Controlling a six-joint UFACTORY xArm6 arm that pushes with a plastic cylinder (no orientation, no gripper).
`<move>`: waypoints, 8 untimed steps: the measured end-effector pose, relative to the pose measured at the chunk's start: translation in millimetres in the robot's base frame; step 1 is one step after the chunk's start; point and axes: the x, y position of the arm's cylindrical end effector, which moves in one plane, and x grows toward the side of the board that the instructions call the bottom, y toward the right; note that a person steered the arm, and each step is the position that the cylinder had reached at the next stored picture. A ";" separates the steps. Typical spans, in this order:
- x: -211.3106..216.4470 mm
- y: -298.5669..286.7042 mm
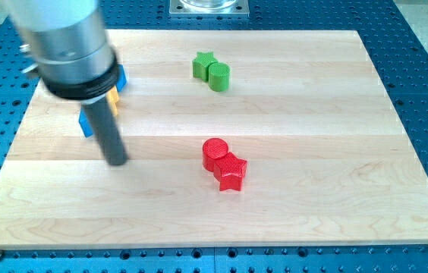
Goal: Push the green blocks towards the center
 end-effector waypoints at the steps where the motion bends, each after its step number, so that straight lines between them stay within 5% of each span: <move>1: -9.1 60.2; 4: -54.1 102.2; 6: -82.5 187.4; 8: -173.8 194.0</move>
